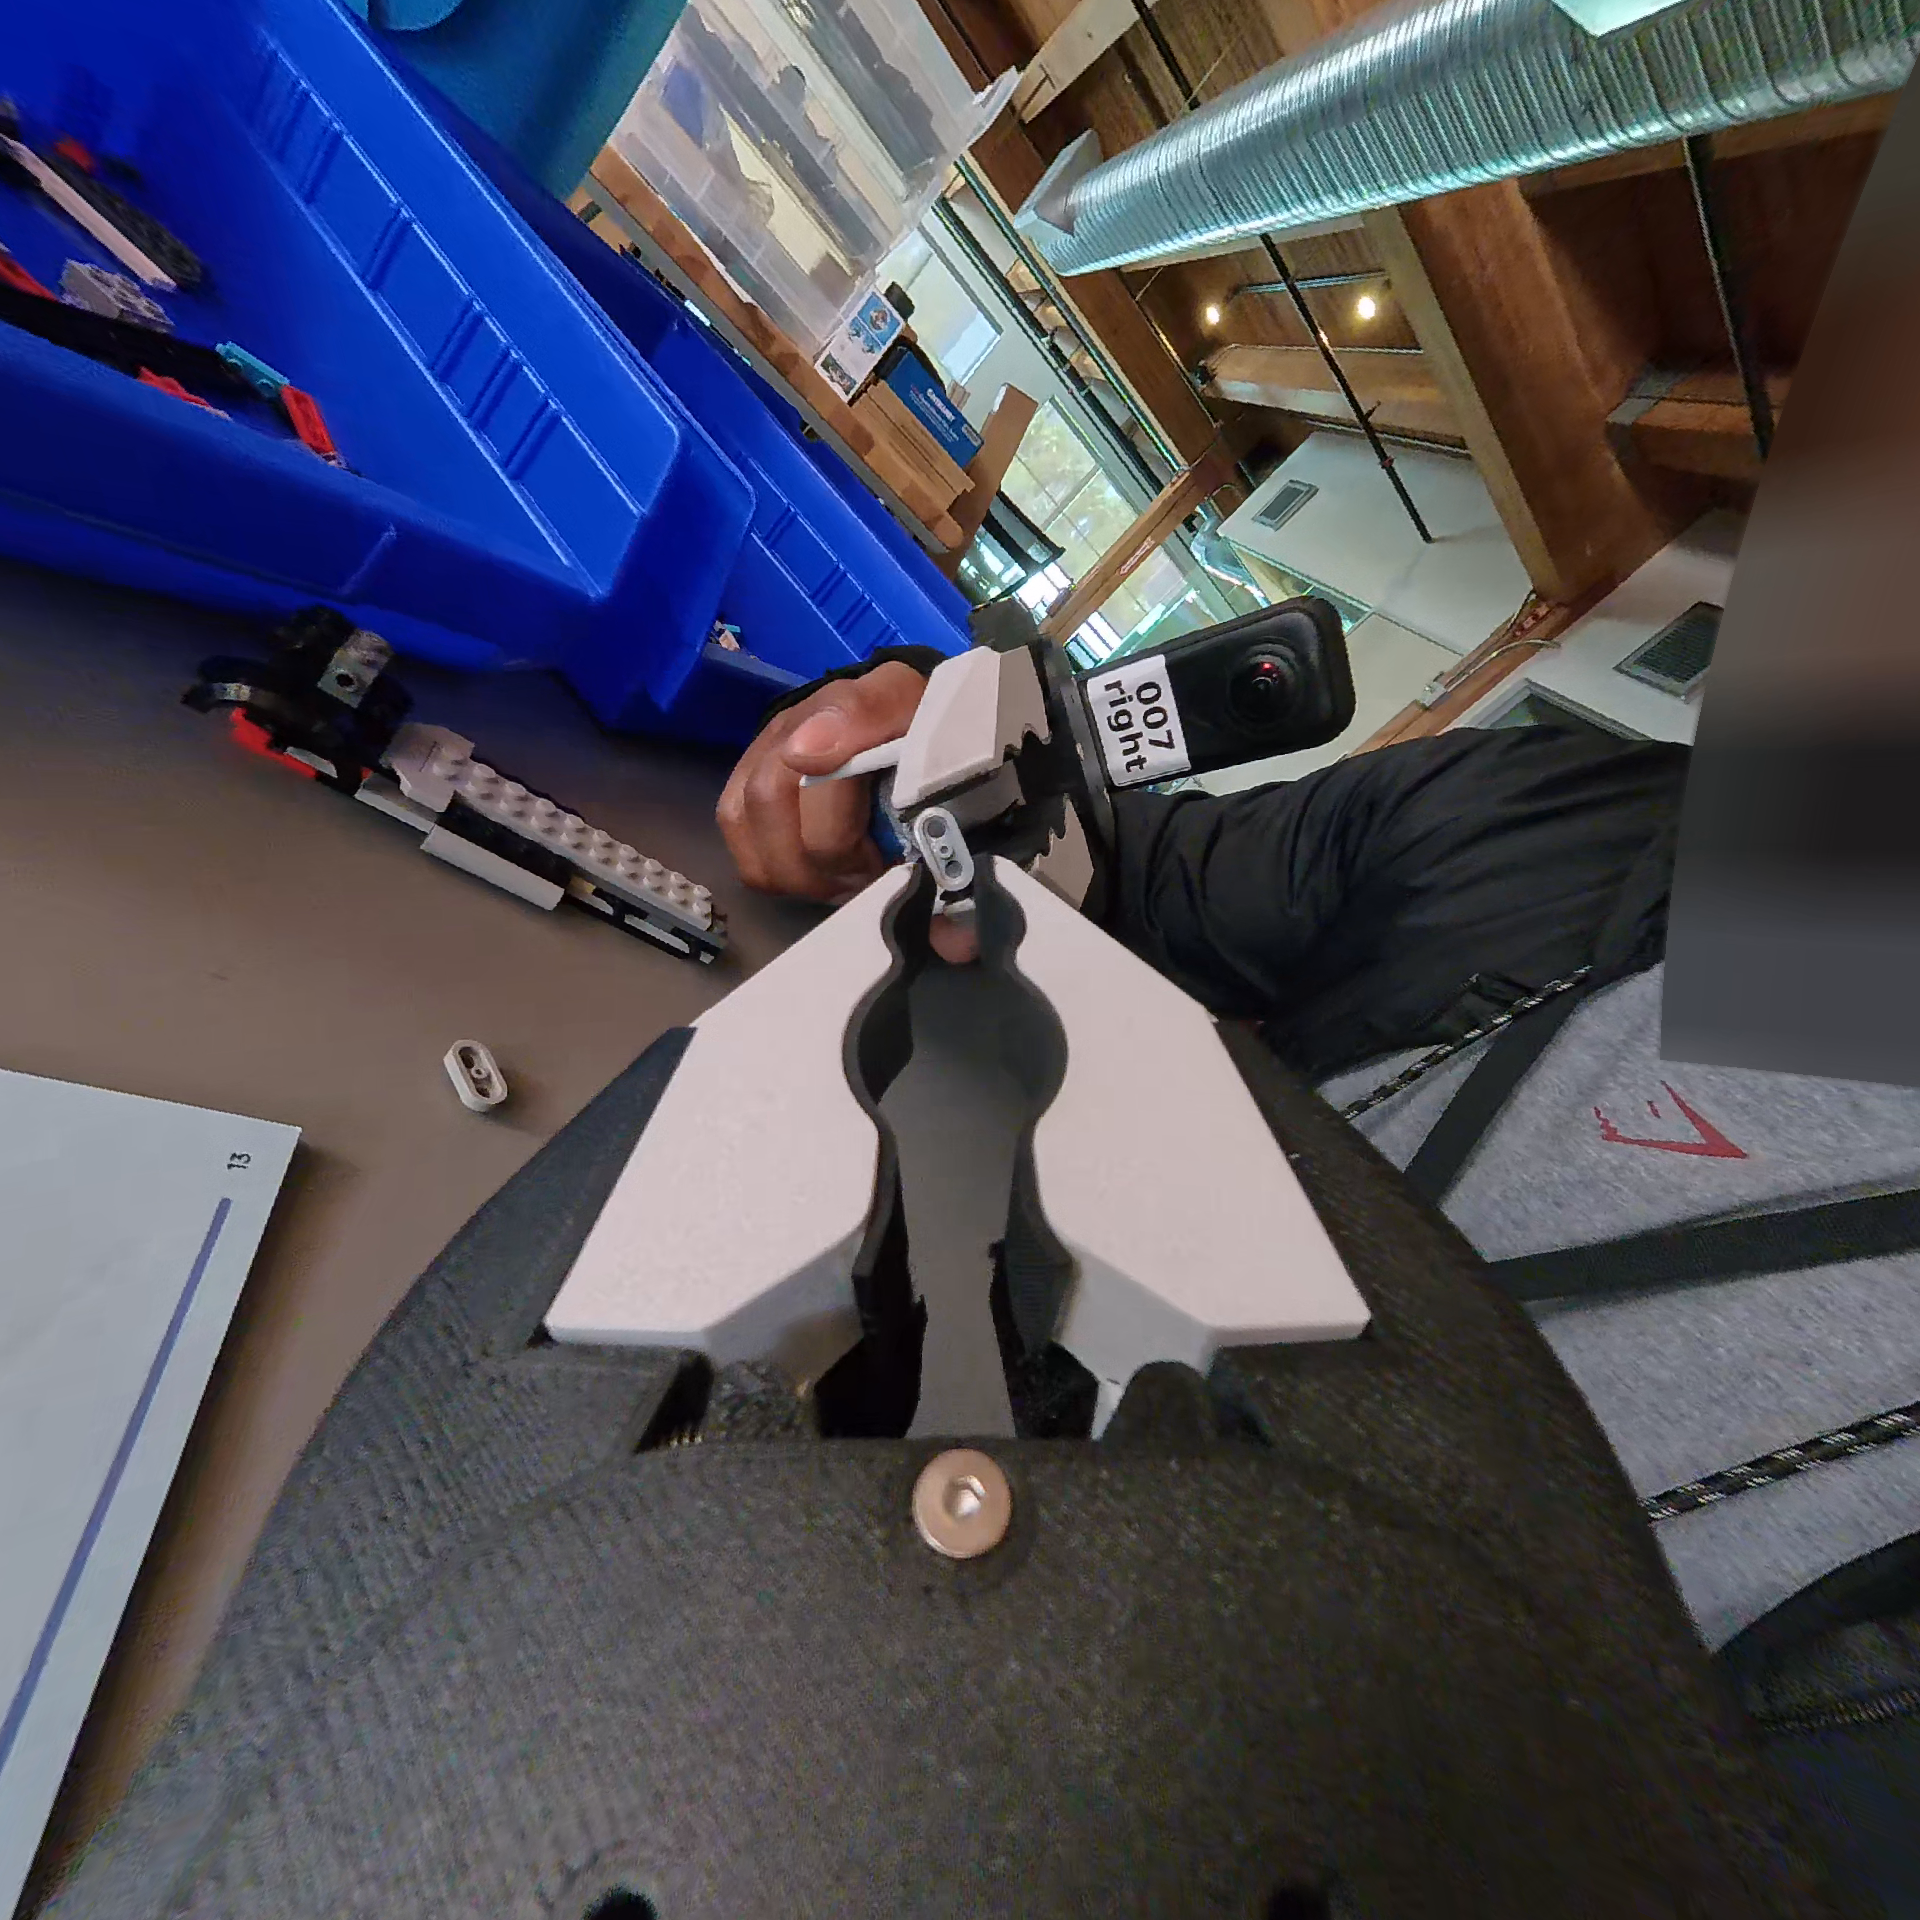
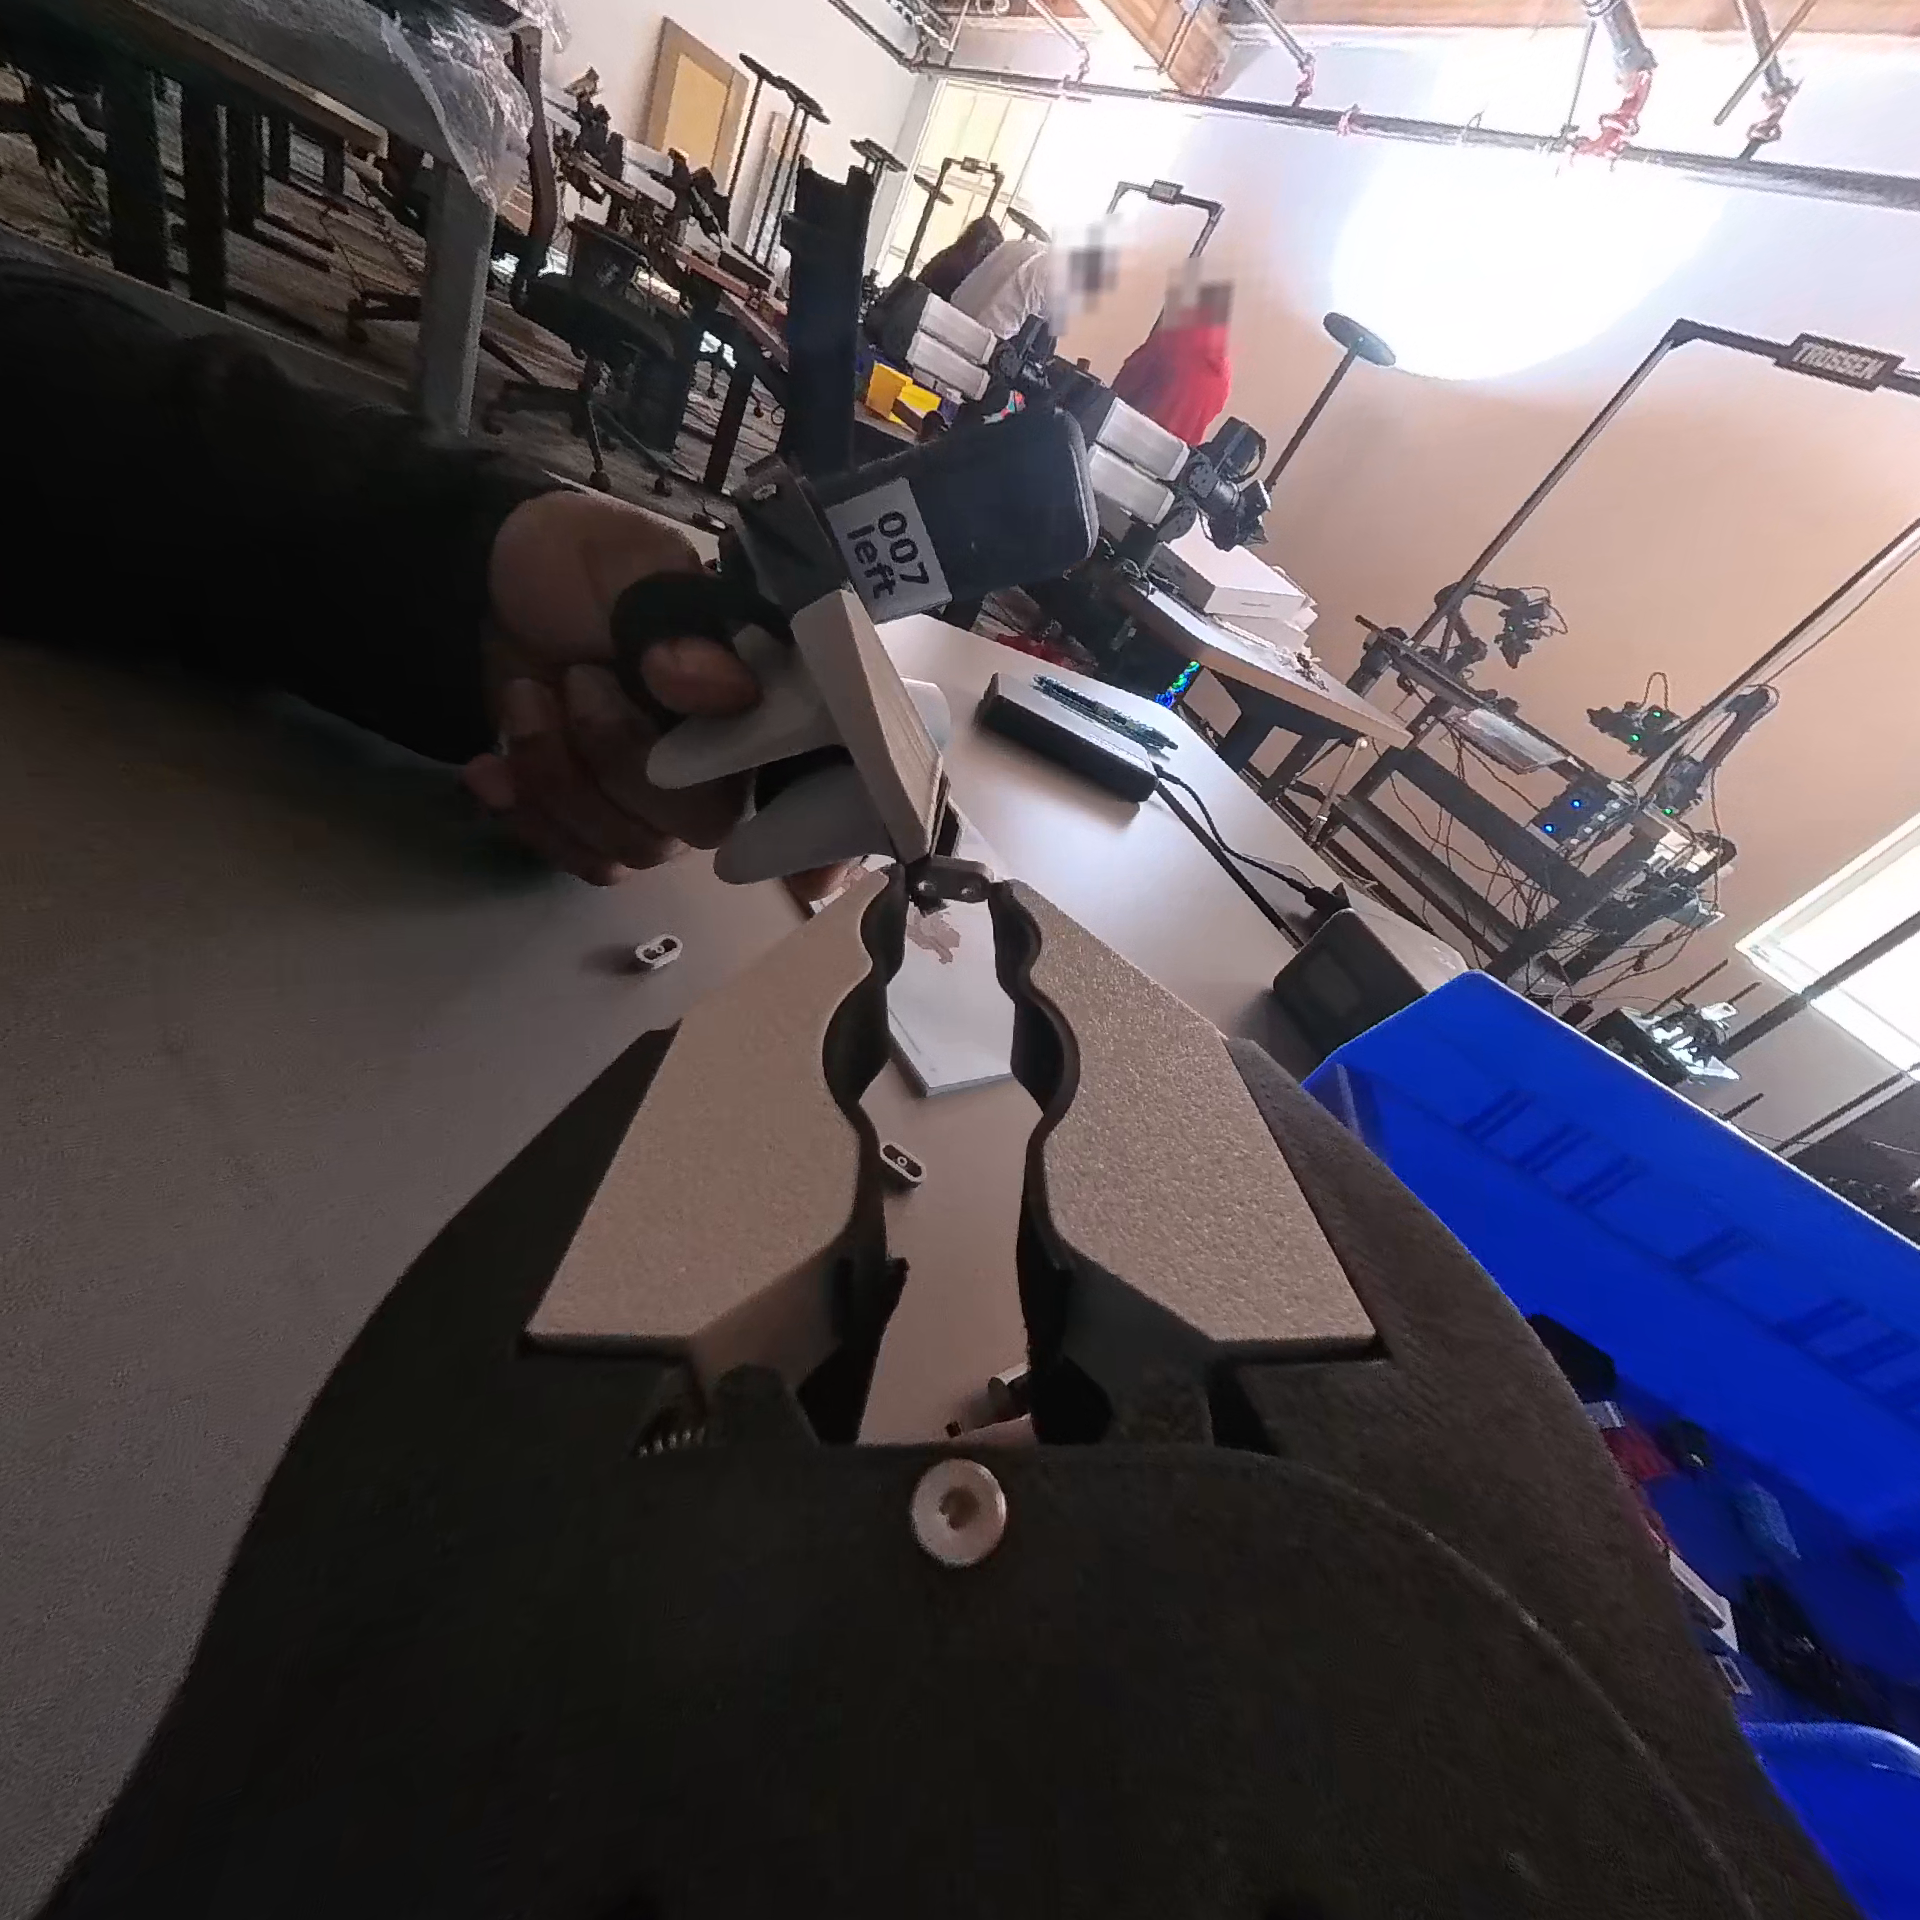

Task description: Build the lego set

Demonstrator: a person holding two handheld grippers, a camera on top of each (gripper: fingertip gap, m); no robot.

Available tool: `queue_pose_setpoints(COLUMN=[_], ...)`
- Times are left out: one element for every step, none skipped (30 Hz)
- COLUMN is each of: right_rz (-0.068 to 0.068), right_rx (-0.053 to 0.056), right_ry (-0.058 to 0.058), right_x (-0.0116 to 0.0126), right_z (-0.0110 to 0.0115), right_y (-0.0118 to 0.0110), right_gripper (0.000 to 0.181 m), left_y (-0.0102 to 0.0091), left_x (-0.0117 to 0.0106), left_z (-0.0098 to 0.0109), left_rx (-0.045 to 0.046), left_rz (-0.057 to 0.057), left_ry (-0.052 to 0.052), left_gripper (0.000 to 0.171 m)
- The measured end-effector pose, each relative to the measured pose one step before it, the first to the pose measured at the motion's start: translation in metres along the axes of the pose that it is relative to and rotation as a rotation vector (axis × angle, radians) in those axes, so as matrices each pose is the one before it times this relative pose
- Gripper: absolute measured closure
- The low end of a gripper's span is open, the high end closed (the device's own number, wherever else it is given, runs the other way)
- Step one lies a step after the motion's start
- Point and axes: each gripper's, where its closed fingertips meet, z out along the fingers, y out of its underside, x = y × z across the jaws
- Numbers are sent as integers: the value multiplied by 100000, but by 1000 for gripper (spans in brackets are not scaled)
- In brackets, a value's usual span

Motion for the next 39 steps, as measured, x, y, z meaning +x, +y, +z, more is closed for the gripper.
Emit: queue_pose_setpoints(right_rz=[93,84,149,221,283,368,389,275,156,83,-54,-279,-470,-473,-382,-310,-167,-79,-113,-67,28,123,210,293,524,1007,1589,2085,2349,2276,1893,1396,884,429,127,-6,4,97,129], right_rx=[-57,-74,68,236,277,246,169,192,230,123,-28,-70,7,96,-22,-97,-57,-85,-99,-47,-26,-78,-279,-639,-1041,-1416,-1762,-1774,-1505,-1221,-927,-784,-630,-379,-198,-106,-62,3,-2], right_ry=[9,20,-8,-70,-94,-44,-16,43,-64,-126,3,29,-57,32,118,0,-56,-84,-58,93,340,466,544,929,1453,1742,1896,1811,1352,818,565,447,299,203,163,19,-26,-5,-35], right_x=[-8,1,3,6,9,16,28,20,2,-12,-11,-14,-40,-21,0,-13,4,-4,0,22,70,143,197,301,408,475,512,505,419,316,242,199,131,104,61,45,33,50,28], right_z=[10,-2,2,-17,-20,-10,-13,-7,3,2,5,16,4,0,7,4,-4,3,12,-4,-29,-39,-48,-56,-47,-39,-11,2,0,11,8,14,12,2,-1,-8,-18,-36,-38], right_y=[28,23,10,-26,-26,-20,-5,-9,-21,-11,7,1,-11,-31,-8,6,8,1,2,-2,-5,1,44,110,179,248,330,332,295,230,177,139,106,77,43,30,24,24,41], right_gripper=[164,164,164,164,163,162,161,160,160,160,160,161,162,163,164,164,164,164,164,164,164,164,164,164,164,164,164,164,164,164,164,164,164,164,164,164,164,164,164], left_y=[7,-6,-6,-9,-13,-15,-17,-18,-14,17,25,73,-2,-28,1,24,5,4,2,-33,-109,-154,-160,-211,-162,123,392,613,704,725,674,512,364,155,-6,30,-98,-81,52], left_x=[-21,-30,0,29,-9,-21,10,29,61,53,55,5,19,18,6,-4,-3,-2,14,0,-40,-181,-447,-577,-701,-838,-829,-755,-628,-437,-257,-178,-155,-89,-120,-8,185,125,-131], left_z=[9,-8,16,7,9,-3,5,-1,17,28,45,41,11,-11,-4,-8,-7,-2,-9,-42,-111,-196,-282,-332,-282,-157,8,149,269,389,450,472,458,460,475,372,274,216,216], left_rx=[12,47,98,115,143,103,69,126,104,-5,-55,-386,19,137,-57,-118,-138,-228,-364,-293,0,-35,-379,-307,-819,-2601,-4207,-5361,-5860,-6054,-5890,-5206,-4450,-3496,-2942,-3025,-1597,-1280,-1670], left_rz=[-379,-442,-325,-290,-241,-199,-108,-101,-197,-237,-156,-107,-12,-174,-100,132,305,423,632,917,1126,1318,1973,3002,3577,4015,4735,5340,5391,4560,3790,3448,2863,2616,1056,-311,1089,986,441], left_ry=[112,66,189,313,69,-46,70,155,340,370,326,105,131,186,44,-113,-175,-303,-441,-653,-1041,-2041,-3960,-5115,-6086,-7133,-7359,-7170,-6686,-5483,-4286,-3686,-3406,-2336,-1736,-1128,-464,-894,-2114], left_gripper=[163,163,163,163,163,163,163,163,163,163,163,163,162,162,163,162,162,162,162,162,162,160,158,156,156,154,151,151,151,151,151,151,151,151,152,151,152,152,152])
